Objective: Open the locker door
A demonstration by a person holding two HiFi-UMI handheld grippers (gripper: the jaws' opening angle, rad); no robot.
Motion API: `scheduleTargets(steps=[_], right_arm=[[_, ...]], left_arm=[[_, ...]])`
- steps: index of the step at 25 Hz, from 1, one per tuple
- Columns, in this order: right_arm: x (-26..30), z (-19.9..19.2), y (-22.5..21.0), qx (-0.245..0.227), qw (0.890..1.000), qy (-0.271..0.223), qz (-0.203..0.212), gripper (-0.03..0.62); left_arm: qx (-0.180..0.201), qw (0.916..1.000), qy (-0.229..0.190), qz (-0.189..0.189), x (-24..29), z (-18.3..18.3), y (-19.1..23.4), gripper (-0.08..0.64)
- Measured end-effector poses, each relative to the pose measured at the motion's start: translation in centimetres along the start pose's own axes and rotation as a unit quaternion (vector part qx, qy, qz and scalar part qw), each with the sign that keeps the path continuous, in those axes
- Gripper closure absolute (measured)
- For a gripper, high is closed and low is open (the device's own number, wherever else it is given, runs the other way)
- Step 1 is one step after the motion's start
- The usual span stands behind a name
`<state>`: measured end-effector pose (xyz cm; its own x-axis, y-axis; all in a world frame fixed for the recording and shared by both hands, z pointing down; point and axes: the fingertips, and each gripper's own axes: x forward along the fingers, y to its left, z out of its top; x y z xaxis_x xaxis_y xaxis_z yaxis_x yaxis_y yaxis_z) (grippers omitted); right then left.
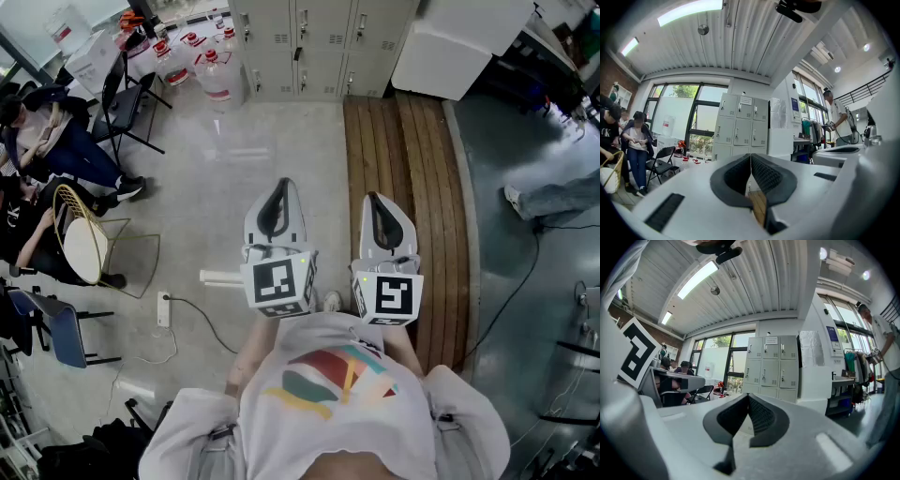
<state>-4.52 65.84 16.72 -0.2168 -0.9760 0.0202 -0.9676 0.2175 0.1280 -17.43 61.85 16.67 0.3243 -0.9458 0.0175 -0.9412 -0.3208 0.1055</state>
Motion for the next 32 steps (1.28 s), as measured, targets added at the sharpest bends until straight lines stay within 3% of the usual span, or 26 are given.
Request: scheduleTargets(steps=[12,16,21,27,32], right_arm=[[1.3,0.2,2.5,0.003,1.000,-0.004,-0.015,0.592],[2.8,-0.1,2.2,0.010,1.000,-0.015,0.000,0.591],[6.4,-0.7,-0.4,0.003,1.000,-0.018,-0.011,0.591],[15.1,-1.4,-3.2,0.027,0.998,-0.044,0.028,0.591],[26.3,-3.1,-10.2,-0.017,0.998,-0.056,0.032,0.591]], left_arm=[[-0.011,0.9999,-0.010,-0.005,0.8,0.6,3.4,0.543],[-0.009,0.9998,-0.012,-0.013,3.1,0.4,3.7,0.543],[0.000,0.9993,-0.022,-0.031,8.1,0.9,3.0,0.543],[0.027,0.9989,-0.024,-0.030,15.8,0.3,2.7,0.543],[0.036,0.9990,-0.026,-0.004,26.4,-1.4,4.1,0.543]])
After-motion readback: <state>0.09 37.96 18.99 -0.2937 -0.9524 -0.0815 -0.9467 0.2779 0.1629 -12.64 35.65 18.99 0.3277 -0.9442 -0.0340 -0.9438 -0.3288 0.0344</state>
